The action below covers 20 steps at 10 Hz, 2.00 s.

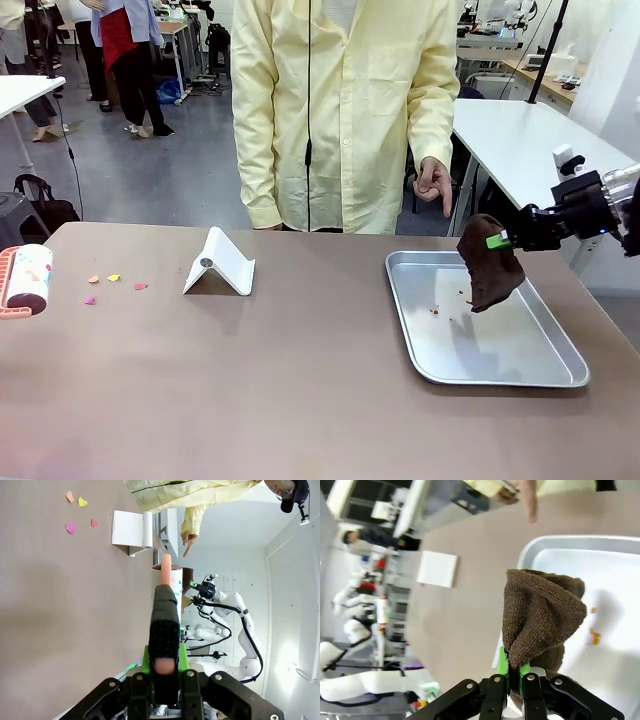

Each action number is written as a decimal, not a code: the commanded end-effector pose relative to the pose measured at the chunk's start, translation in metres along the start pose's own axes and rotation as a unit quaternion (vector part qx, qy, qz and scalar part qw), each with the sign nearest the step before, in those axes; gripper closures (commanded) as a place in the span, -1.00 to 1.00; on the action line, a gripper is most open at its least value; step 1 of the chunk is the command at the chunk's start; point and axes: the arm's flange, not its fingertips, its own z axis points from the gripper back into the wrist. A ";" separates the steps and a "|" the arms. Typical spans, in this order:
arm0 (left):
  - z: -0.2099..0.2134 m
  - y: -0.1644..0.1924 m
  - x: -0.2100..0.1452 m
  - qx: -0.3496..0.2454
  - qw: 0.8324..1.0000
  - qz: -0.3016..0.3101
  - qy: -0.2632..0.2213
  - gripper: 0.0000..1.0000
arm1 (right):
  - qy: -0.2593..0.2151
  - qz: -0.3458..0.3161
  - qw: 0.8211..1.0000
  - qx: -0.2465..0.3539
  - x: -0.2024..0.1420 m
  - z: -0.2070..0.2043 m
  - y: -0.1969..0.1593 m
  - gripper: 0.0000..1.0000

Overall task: Clean the surface of the table.
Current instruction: If a person points to the right, clean the right side of the table with your right hand, and if they point to the left, clean the left side with your left hand.

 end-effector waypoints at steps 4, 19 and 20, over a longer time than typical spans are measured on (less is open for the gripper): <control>0.000 -0.003 -0.001 -0.007 1.000 -0.002 -0.005 1.00 | 0.030 0.009 0.981 -0.191 0.009 0.002 -0.017 0.81; 0.000 -0.003 -0.001 -0.007 1.000 -0.002 -0.005 1.00 | 0.205 -0.002 0.975 -0.090 0.027 -0.169 0.027 0.81; 0.000 -0.003 -0.001 -0.007 1.000 -0.002 -0.005 1.00 | 0.215 0.014 0.973 -0.082 0.023 -0.174 0.038 0.81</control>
